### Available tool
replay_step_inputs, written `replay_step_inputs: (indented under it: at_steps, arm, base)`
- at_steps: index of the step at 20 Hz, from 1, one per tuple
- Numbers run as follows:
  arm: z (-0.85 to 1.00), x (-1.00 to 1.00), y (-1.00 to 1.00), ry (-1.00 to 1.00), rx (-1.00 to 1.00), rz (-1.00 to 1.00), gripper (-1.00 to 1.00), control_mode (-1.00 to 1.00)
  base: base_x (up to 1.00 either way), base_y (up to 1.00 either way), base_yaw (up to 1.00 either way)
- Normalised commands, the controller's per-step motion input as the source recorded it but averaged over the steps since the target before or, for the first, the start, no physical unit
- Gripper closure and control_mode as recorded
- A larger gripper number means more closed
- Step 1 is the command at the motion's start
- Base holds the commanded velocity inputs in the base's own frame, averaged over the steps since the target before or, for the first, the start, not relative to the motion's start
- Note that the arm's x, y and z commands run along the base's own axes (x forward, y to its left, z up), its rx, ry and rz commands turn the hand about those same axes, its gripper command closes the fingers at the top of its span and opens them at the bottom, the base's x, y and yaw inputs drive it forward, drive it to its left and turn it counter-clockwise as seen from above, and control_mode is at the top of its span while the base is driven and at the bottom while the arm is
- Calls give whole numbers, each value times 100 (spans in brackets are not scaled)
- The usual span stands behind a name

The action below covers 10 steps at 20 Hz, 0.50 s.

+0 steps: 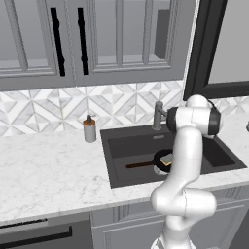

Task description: Pick the pan and sponge and place them into the sink. Then turn on the water.

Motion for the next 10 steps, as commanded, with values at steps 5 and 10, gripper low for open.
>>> replay_step_inputs:
  at_steps: [5,10]
  arm:
    - [-11,38,7,0,0,0,-100,-100]
    - [-12,35,8,0,0,0,-100,-100]
  base:
    - [0,0,0]
    - [0,0,0]
